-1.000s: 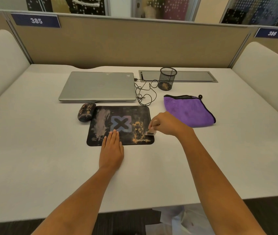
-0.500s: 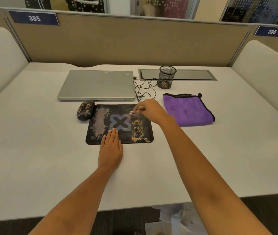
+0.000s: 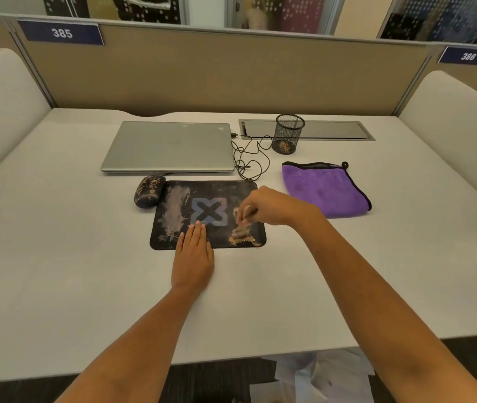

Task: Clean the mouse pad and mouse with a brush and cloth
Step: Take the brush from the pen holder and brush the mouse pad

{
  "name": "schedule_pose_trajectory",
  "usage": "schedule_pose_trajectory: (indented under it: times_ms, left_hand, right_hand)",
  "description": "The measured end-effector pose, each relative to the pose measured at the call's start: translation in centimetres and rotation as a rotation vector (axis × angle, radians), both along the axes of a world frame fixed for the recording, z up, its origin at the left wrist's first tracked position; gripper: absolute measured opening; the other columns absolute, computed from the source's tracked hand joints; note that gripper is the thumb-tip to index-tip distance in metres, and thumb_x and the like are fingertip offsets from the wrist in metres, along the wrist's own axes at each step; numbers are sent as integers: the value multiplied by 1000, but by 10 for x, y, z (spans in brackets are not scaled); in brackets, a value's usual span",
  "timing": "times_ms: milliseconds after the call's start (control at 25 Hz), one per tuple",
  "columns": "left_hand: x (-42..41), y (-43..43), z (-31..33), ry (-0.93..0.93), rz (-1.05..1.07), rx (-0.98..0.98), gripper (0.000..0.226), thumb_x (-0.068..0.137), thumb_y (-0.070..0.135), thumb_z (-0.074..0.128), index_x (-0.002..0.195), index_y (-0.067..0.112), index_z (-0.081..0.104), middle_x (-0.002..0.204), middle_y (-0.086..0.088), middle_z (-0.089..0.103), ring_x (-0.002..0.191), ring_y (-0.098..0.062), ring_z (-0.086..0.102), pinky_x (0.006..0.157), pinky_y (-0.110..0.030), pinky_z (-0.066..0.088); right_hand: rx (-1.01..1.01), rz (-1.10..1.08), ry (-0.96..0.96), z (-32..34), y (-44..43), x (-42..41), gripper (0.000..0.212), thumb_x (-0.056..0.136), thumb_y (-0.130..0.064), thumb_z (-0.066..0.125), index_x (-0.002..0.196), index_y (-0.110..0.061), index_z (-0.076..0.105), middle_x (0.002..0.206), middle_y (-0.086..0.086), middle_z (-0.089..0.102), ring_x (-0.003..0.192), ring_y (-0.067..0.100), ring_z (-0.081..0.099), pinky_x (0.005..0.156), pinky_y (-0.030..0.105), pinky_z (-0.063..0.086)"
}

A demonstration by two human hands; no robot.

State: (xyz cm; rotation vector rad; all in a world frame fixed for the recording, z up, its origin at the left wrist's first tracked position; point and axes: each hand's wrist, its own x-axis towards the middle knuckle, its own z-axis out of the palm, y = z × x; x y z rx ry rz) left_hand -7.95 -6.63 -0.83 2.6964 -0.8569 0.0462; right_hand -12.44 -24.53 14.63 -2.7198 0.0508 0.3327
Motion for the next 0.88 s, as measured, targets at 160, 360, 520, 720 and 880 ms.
schedule_pose_trajectory:
  times_ms: [160,360,520,720,880]
  left_hand:
    - [0,-1,2,4,4,5,62,90,35,4,147,11,12,155,-4,13,144,-15,4,114,-28,-6]
    - [-1,0,1,-1,3,18,62,90,34,4,146,10,12,155,-5,14,144,-16,5,115,-29,-5]
    - [-1,0,1,-1,0,22,62,89,33,4,146,9,12,155,-6,14,144,-17,5,115,-30,-4]
    - [-1,1,1,-1,-3,32,62,90,33,4,146,10,12,156,-5,13,144,-16,4,114,-29,-6]
    - [-1,1,2,-1,-5,40,63,89,34,3,146,9,10,156,-5,11,144,-16,4,114,-29,-7]
  right_hand:
    - [28,-49,-150,-5,15,7,19,88,-9,61,101,-14,74,104,7,72,90,18,63,76,24,44]
    - [-16,-4,-30,-15,29,2,21,89,-9,60,105,-14,72,109,8,70,92,19,62,80,26,47]
    - [-10,16,31,-3,21,-17,20,89,-9,60,105,-10,72,109,6,70,94,16,62,76,21,44]
    - [244,-310,-159,-10,38,-16,24,90,-15,57,109,-9,71,112,9,70,90,16,61,72,18,43]
    - [373,-688,-124,-31,34,-14,23,85,-18,62,99,-1,71,100,16,70,87,23,66,80,31,55]
